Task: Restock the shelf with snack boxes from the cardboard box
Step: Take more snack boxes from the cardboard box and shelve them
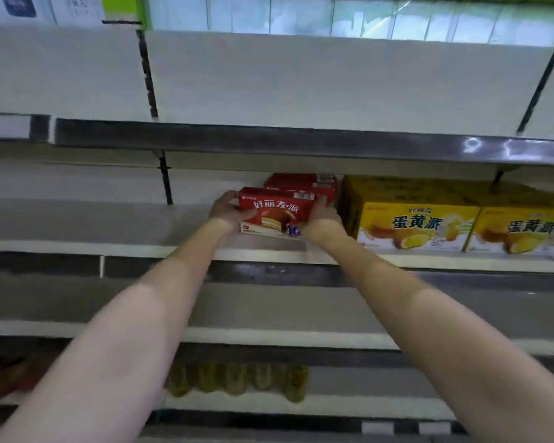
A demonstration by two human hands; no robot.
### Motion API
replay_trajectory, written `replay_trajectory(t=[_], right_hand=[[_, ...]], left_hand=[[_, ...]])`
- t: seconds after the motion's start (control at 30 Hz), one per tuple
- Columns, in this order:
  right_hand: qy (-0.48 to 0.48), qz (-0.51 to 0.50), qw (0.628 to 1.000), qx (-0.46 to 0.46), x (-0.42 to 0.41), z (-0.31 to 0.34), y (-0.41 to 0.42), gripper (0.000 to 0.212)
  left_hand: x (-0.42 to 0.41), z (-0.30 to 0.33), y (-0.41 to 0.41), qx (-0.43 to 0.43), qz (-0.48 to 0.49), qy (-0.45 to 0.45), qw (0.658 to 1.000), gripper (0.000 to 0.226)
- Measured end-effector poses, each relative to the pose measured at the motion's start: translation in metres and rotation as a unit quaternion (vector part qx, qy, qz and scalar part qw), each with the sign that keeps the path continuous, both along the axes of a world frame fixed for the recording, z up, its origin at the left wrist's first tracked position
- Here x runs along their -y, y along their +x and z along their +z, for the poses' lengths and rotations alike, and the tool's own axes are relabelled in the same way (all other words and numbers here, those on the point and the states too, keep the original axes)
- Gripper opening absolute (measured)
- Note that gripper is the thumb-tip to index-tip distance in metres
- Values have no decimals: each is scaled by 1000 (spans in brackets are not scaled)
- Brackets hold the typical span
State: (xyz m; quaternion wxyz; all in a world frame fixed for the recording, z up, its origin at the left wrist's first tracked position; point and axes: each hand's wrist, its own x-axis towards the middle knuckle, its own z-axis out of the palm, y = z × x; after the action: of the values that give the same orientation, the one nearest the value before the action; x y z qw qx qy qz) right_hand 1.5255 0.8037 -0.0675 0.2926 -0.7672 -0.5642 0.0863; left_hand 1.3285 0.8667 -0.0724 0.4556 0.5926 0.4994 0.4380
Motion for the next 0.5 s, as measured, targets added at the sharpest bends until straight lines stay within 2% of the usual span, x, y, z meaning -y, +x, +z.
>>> replay_trajectory(t=[0.07,0.13,0.17,0.27,0.3,0.43,0.5], right_hand=[[6,-44,999,3,7,1,10,78],[15,-80,997,1,9,2,18,74],[16,-92,996,-8,9,2,21,74],[18,-69,995,-66,1,3,26,79],[22,-66,993,-96,-1,4,27,80],[30,-66,972,-225,-15,4,34,85],[43,-42,961,-271,-22,2,35,73]], left_hand=[[-11,-6,20,-23,-13,14,1000,93],[-11,-7,37,-57,-18,20,998,101],[-7,-6,44,-66,-20,21,997,97],[-10,-9,57,-83,-40,19,996,58],[-10,-10,60,-92,-49,20,994,52],[-19,-11,63,-97,-77,14,992,54],[-23,-11,64,-81,-91,6,992,57]])
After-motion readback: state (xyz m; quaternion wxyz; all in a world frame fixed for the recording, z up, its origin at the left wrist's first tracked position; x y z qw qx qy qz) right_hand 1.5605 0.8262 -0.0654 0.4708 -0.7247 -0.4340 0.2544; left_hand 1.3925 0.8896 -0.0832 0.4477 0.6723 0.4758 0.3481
